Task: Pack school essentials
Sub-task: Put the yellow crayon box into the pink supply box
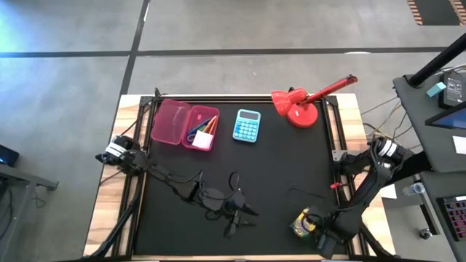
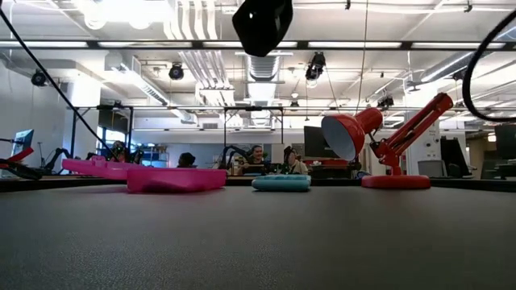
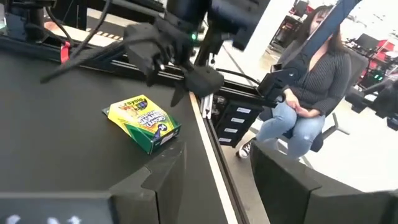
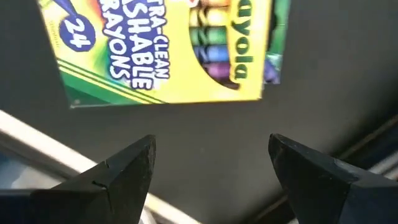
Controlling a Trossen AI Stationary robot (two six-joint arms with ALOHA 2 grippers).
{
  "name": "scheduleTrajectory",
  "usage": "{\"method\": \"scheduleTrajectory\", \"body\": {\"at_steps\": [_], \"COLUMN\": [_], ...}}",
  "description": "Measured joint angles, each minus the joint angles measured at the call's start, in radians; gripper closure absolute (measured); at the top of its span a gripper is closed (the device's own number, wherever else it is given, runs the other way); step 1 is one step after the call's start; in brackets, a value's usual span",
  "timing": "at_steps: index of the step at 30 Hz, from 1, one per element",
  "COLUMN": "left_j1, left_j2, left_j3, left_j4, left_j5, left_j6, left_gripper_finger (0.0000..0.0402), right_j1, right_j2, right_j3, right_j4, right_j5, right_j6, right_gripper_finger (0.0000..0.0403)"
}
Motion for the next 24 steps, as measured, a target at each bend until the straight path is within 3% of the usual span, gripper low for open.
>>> {"method": "scheduleTrajectory", "body": {"at_steps": [11,20,24], "left_j1": [0.001,0.002,0.003], "left_j2": [-0.001,-0.003,-0.003], "left_j3": [-0.004,-0.006,-0.006], "left_j4": [-0.001,-0.043,-0.091], "left_j5": [-0.002,-0.002,-0.003], "left_j6": [0.006,0.031,0.033], "left_gripper_finger": [0.0238,0.0238,0.0238], "right_j1": [-0.114,-0.271,-0.316], "right_j2": [0.130,0.108,0.089], "right_j3": [0.001,-0.001,0.001], "right_j4": [0.056,0.088,0.134], "right_j5": [-0.033,0.198,0.234], "right_j6": [-0.135,-0.267,-0.329], "right_gripper_finger": [0.0101,0.0101,0.0101]}}
